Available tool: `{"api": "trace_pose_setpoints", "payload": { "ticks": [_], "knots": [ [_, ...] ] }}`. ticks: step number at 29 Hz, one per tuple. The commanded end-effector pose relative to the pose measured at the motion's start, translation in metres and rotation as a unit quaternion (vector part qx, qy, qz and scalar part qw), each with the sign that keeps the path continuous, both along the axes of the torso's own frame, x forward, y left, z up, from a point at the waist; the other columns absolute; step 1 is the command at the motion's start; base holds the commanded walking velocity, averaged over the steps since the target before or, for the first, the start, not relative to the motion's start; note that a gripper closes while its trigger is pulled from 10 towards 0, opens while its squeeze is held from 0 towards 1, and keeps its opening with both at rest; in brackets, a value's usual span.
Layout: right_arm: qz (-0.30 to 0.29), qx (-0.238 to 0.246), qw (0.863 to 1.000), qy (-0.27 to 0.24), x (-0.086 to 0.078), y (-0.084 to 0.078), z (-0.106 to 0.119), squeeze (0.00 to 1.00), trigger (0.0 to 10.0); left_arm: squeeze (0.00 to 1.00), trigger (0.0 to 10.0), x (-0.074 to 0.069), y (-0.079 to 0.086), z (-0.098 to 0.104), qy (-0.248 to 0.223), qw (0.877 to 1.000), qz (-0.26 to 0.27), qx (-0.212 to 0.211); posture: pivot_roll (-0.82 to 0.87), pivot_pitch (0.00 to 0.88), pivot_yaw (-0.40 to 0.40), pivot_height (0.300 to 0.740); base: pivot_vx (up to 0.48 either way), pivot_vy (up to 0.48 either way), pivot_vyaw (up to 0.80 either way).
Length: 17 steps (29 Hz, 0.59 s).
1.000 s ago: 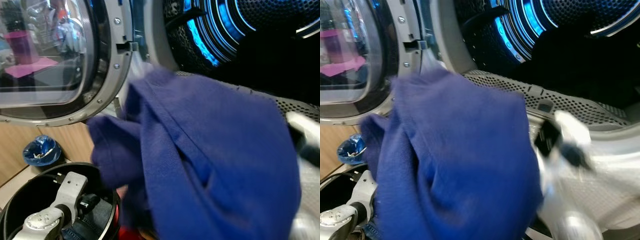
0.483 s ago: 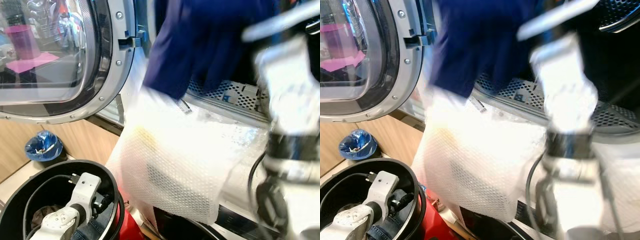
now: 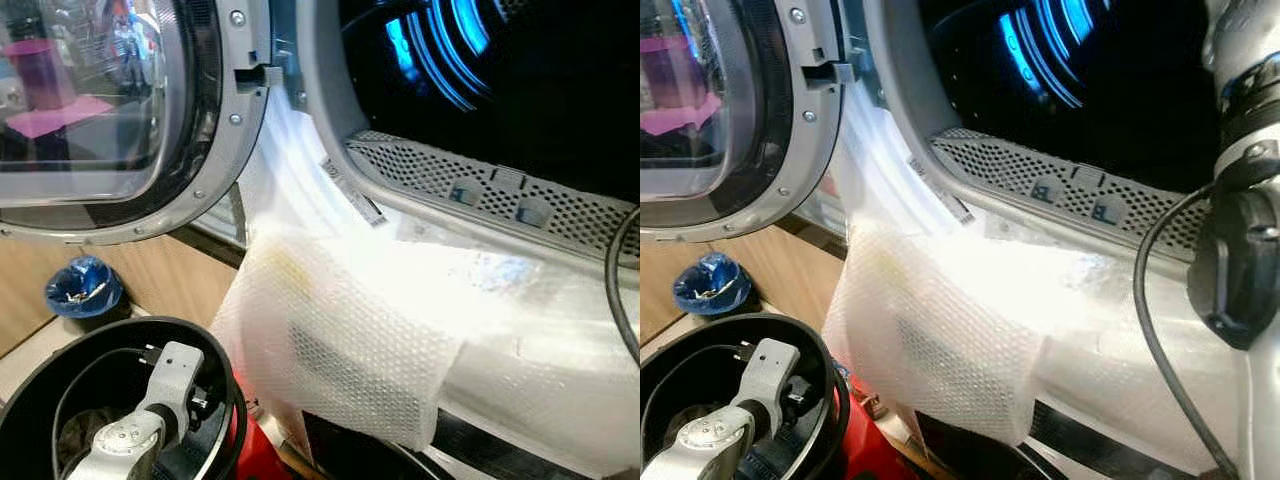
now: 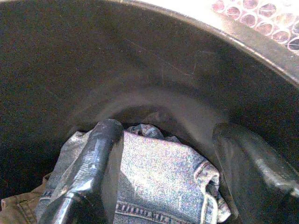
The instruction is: Clothes washing
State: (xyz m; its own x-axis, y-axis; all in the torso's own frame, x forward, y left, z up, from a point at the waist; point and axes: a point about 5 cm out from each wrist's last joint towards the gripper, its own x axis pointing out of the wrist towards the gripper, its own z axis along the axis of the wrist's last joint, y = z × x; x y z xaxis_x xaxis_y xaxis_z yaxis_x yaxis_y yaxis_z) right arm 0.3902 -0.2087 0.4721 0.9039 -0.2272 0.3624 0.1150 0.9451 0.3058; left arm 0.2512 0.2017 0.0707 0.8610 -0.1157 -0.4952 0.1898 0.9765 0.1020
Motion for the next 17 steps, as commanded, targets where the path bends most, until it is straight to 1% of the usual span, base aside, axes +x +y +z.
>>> {"api": "trace_pose_setpoints", "payload": {
  "ticks": [1,2,4,5,6,7,8,11,17],
  "knots": [
    [0.005,-0.052,0.998,0.033,0.008,0.014,-0.013,0.00,10.0,0.00,10.0,-0.004,-0.004,-0.004,0.016,1.000,-0.015,0.005,0.04,0.031,-0.028,0.740,0.000,0.000,0.00],
    [0.006,-0.062,0.997,0.041,0.010,0.016,-0.017,0.00,10.0,0.00,10.0,-0.005,-0.004,-0.004,0.019,1.000,-0.017,0.005,0.04,0.032,-0.029,0.740,0.000,0.000,0.00],
    [0.008,-0.062,0.997,0.054,0.012,0.019,-0.023,0.00,10.0,0.00,10.0,-0.006,-0.006,-0.005,0.021,1.000,-0.021,0.005,0.05,0.034,-0.031,0.740,0.000,0.000,0.00],
    [0.003,-0.065,0.996,0.063,0.014,0.019,-0.027,0.03,10.0,0.00,10.0,-0.006,-0.006,-0.005,0.021,1.000,-0.023,0.005,0.05,0.034,-0.031,0.740,0.000,0.000,0.00],
    [0.002,-0.068,0.996,0.065,0.014,0.019,-0.027,0.03,10.0,0.00,10.0,-0.006,-0.006,-0.005,0.020,1.000,-0.023,0.004,0.05,0.034,-0.031,0.740,0.000,0.000,0.00],
    [0.001,-0.077,0.995,0.068,0.015,0.020,-0.029,1.00,10.0,0.00,10.0,-0.006,-0.006,-0.005,0.021,1.000,-0.022,0.003,0.05,0.037,-0.031,0.740,0.000,0.000,0.00],
    [0.001,-0.077,0.995,0.068,0.015,0.020,-0.029,1.00,10.0,0.00,10.0,-0.006,-0.006,-0.005,0.021,1.000,-0.022,0.003,0.05,0.037,-0.031,0.740,0.000,0.000,0.00],
    [0.004,-0.100,0.992,0.077,0.017,0.024,-0.035,1.00,10.0,0.00,10.0,-0.006,-0.008,-0.004,0.023,0.999,-0.029,0.001,0.05,0.040,-0.029,0.740,0.000,0.000,0.00],
    [0.013,-0.107,0.991,0.077,0.018,0.028,-0.036,1.00,10.0,0.00,10.0,-0.007,-0.012,-0.004,0.026,0.999,-0.036,-0.001,0.05,0.039,-0.030,0.740,0.000,0.000,0.00]
  ]
}}
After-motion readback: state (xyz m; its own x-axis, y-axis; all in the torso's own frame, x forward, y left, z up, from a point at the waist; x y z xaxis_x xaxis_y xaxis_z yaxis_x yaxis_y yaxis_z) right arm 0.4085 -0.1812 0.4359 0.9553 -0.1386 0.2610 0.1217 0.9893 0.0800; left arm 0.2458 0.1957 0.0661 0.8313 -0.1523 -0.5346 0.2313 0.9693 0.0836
